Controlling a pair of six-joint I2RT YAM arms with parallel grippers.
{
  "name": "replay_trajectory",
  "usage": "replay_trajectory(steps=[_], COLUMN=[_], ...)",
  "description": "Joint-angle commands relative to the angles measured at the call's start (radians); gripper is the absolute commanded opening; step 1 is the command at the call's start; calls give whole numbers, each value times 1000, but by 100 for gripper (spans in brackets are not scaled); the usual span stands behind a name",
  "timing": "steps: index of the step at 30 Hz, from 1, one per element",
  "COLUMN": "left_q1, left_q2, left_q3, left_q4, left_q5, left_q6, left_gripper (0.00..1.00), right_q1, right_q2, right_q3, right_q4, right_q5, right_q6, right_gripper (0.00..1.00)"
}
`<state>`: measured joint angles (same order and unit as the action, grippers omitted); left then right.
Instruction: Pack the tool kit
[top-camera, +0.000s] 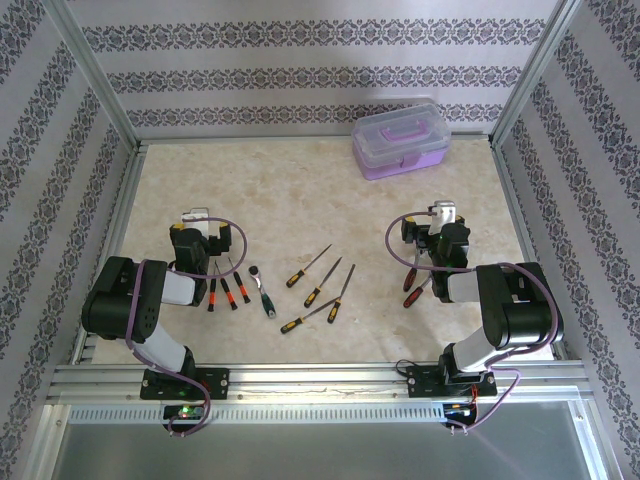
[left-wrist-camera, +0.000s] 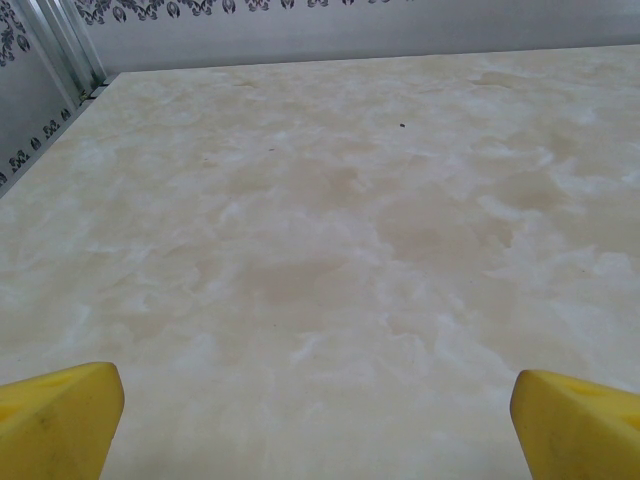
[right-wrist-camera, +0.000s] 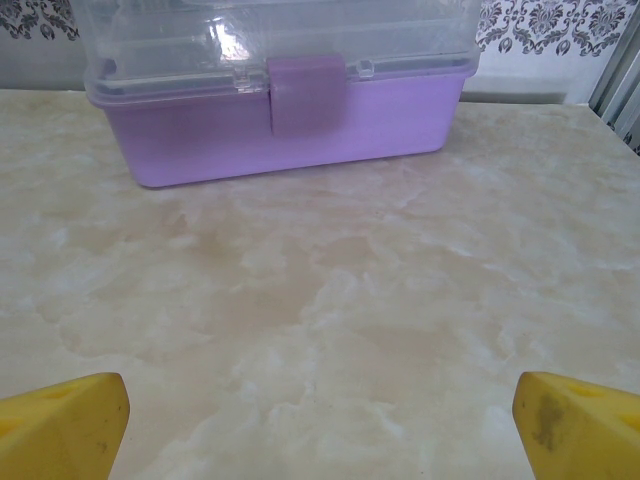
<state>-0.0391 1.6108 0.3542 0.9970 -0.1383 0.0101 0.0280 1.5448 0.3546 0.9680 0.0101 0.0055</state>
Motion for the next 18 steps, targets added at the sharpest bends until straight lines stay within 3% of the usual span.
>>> replay_trajectory(steps=[1, 9, 14, 18], left_q1=[7, 21, 22, 21], left_q2=[-17, -19, -23, -139], left_q3=[16, 22, 8, 12], left_q4=[-9, -22, -1, -103], left_q5=[8, 38, 2, -23], left_q6=[-16, -25, -37, -41], left_gripper=[99, 99, 99, 99], right_q1=[-10, -16, -7, 16], right_q2=[-5, -5, -10, -76], right_q3=[14, 15, 15, 43], right_q4=[14, 10, 10, -97], right_q5=[3, 10, 31, 68], right_q6=[17, 28, 23, 5], right_gripper=[98, 98, 98, 98])
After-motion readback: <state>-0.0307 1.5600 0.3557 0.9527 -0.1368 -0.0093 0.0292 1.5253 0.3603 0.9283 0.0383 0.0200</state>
